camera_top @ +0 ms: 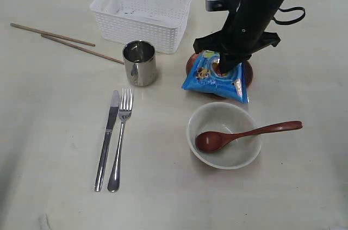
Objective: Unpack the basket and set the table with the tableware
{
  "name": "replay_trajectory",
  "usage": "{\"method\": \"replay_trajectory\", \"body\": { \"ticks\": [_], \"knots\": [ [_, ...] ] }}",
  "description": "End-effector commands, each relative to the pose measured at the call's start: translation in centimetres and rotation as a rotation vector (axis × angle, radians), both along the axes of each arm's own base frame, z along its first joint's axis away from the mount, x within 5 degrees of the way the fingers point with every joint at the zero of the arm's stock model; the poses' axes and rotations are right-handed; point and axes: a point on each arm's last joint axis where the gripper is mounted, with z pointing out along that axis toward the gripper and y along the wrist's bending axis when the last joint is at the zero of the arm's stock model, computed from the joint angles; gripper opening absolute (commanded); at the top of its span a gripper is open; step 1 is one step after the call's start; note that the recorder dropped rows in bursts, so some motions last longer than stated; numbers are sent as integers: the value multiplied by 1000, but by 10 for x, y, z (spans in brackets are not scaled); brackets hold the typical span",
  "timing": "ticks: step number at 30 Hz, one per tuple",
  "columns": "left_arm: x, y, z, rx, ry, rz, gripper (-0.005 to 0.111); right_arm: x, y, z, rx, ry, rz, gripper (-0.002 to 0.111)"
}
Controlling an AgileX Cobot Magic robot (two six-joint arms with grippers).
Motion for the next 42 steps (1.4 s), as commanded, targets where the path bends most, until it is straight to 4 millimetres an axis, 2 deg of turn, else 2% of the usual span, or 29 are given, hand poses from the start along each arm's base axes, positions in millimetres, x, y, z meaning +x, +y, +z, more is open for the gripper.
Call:
{"method": "replay_trajectory", "body": {
  "ticks": [1, 5, 10, 15, 19, 24, 31, 33, 36, 42],
  "knots": [
    [0, 0, 1, -8, -12, 3, 0, -1, -1, 2, -1, 2, 24, -1],
    [0, 0, 1, -8, -12, 3, 0, -3, -2, 18, 11, -36, 41, -1],
    [0, 0, 1, -8, -12, 3, 0, -9, -4, 52, 38, -122, 62, -1],
    [0, 0, 1, -8, -12, 3, 0, -19, -10, 94, 68, -249, 71, -1],
    [0, 0, 1, -8, -12, 3, 0, -37, -17, 140, 112, -380, 76, -1],
    [0, 0, 1, -8, -12, 3, 0, -74, -32, 203, 178, -558, 72, -1],
    [0, 0, 1, -8, -12, 3, 0, -149, -64, 281, 273, -825, 67, -1],
    [0, 0, 1, -8, -12, 3, 0, -169, -72, 292, 293, -882, 64, -1],
    [0, 0, 1, -8, -12, 3, 0, -191, -83, 292, 295, -959, 58, -1],
    [0, 0, 1, -8, -12, 3, 0, -241, -108, 264, 294, -1081, 39, -1]
  ]
}}
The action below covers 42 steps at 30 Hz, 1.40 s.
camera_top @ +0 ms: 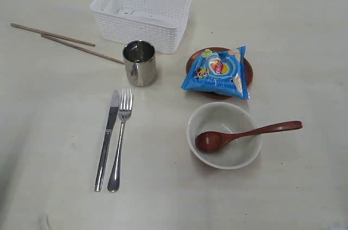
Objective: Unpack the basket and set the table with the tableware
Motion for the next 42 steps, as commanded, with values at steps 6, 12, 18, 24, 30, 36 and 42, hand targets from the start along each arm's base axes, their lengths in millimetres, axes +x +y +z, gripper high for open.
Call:
{"method": "replay_trajectory", "body": {
  "ticks": [6, 12, 18, 24, 30, 36, 42],
  "knots": [
    [0, 0, 1, -8, -12, 3, 0, -77, -35, -51, 41, -184, -27, -1],
    [0, 0, 1, -8, -12, 3, 0, -115, -51, -72, 76, -279, -30, -1],
    [0, 0, 1, -8, -12, 3, 0, -152, -66, -76, 131, -394, -28, -1],
    [0, 0, 1, -8, -12, 3, 0, -174, -75, -78, 175, -484, -27, -1],
    [0, 0, 1, -8, -13, 3, 0, -178, -74, -74, 210, -489, -10, -1],
    [0, 0, 1, -8, -13, 3, 0, -178, -74, -74, 215, -487, -10, -1],
    [0, 0, 1, -8, -13, 3, 0, -176, -74, -76, 218, -487, -12, -1]
  ]
}}
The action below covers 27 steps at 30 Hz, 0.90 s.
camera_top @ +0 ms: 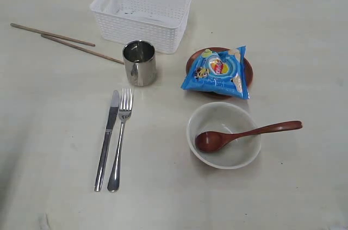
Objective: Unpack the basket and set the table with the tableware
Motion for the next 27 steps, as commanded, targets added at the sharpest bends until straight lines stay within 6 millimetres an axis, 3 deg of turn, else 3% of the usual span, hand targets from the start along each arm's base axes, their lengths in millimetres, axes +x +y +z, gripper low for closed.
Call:
{"method": "replay_trajectory", "body": {
  "ticks": [1, 12, 17, 22, 27],
  "knots": [
    [0, 0, 1, -8, -13, 3, 0, 2, 1, -2, 5, -4, -2, -1],
    [0, 0, 1, -8, -13, 3, 0, 16, 7, -20, -39, 41, -165, -1],
    [0, 0, 1, -8, -13, 3, 0, 42, 10, -40, -16, -97, -284, -1],
    [0, 0, 1, -8, -13, 3, 0, 72, 9, -101, -120, -9, -402, -1],
    [0, 0, 1, -8, -13, 3, 0, 84, 10, -142, -151, 58, -398, -1]
  ]
}}
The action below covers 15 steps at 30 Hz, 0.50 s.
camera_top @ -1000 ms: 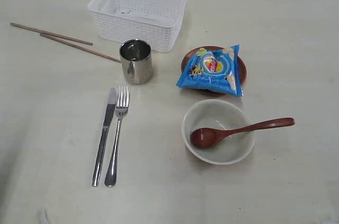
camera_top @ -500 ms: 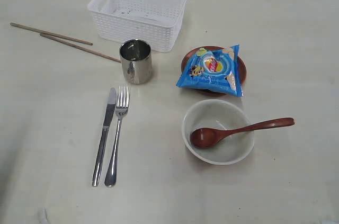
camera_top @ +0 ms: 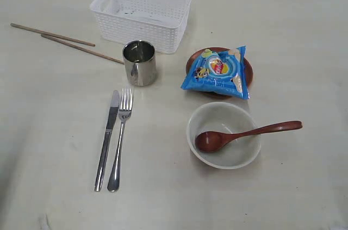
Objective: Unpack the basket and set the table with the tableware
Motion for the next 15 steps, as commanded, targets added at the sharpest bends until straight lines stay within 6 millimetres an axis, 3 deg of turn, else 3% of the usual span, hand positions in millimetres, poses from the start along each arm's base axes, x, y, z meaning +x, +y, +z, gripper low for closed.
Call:
{"method": "replay_trajectory", "body": {
  "ticks": [1, 4, 15],
  "knots": [
    [0, 0, 1, -8, -13, 3, 0, 6, 0, -26, -28, 16, -8, -1],
    [0, 0, 1, -8, -13, 3, 0, 9, 0, -41, -19, 44, -6, -1],
    [0, 0, 1, -8, -13, 3, 0, 7, 0, -61, -33, 263, -11, -1]
  ]
}}
